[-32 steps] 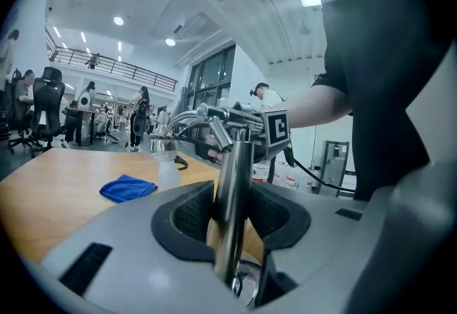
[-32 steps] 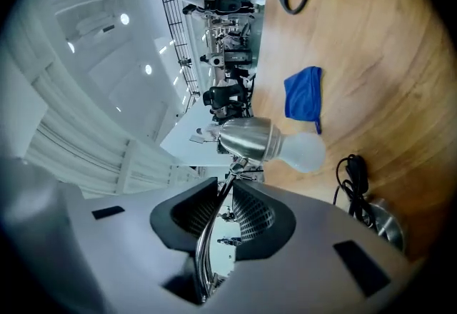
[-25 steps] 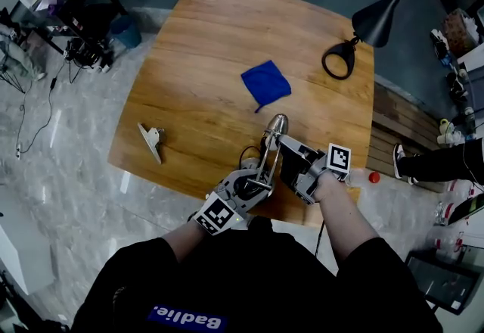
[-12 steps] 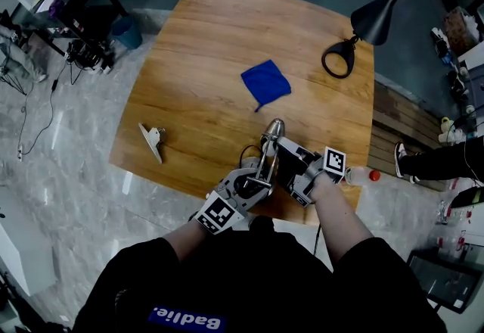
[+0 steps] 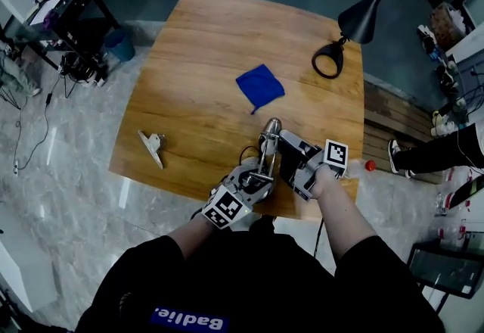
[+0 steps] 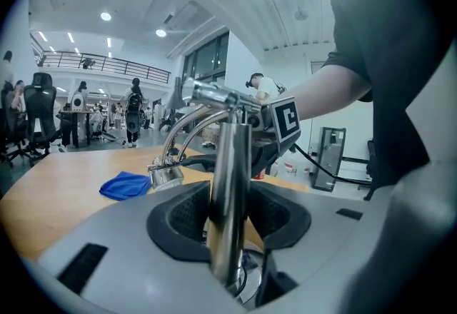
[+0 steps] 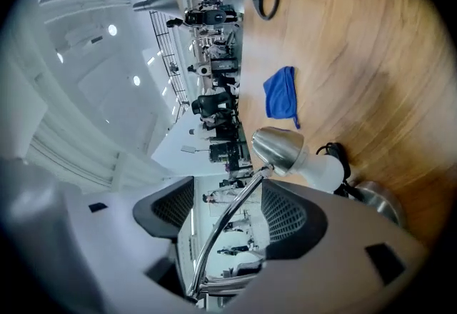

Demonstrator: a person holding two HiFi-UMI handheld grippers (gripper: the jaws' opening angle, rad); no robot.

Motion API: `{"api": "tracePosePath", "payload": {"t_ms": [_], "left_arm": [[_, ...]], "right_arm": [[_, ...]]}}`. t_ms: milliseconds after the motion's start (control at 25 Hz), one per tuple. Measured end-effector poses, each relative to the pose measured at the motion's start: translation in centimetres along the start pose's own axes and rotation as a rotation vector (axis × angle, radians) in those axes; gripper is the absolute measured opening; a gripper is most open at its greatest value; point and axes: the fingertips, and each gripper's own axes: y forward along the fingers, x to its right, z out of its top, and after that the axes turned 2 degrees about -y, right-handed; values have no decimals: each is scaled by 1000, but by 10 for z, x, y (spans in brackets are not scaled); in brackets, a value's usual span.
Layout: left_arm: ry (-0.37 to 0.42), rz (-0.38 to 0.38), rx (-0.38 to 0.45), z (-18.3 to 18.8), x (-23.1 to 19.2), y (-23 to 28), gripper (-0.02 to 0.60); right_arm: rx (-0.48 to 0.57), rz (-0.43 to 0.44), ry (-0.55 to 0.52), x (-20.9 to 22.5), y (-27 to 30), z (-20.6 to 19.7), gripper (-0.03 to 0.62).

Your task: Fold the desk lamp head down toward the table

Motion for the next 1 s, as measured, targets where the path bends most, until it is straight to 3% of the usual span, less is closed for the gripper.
{"api": "tracePosePath", "payload": {"t_ms": [280,480,800,1000], "left_arm": [[1,-51,44,3,1,-26,150],[-50,-64,61,7,3,-57,150],[-163,22,102,50,54,-105,150],[-212,134,151,79,91,-131,150]], "right_arm": [[164,36,-121,-41,-45,-14,279],[236,84,-359,-88,-62,-54,278],[176,80,-735,-122,-108,-132,276],[105,120,-855,-125,-141,-180,253]]}}
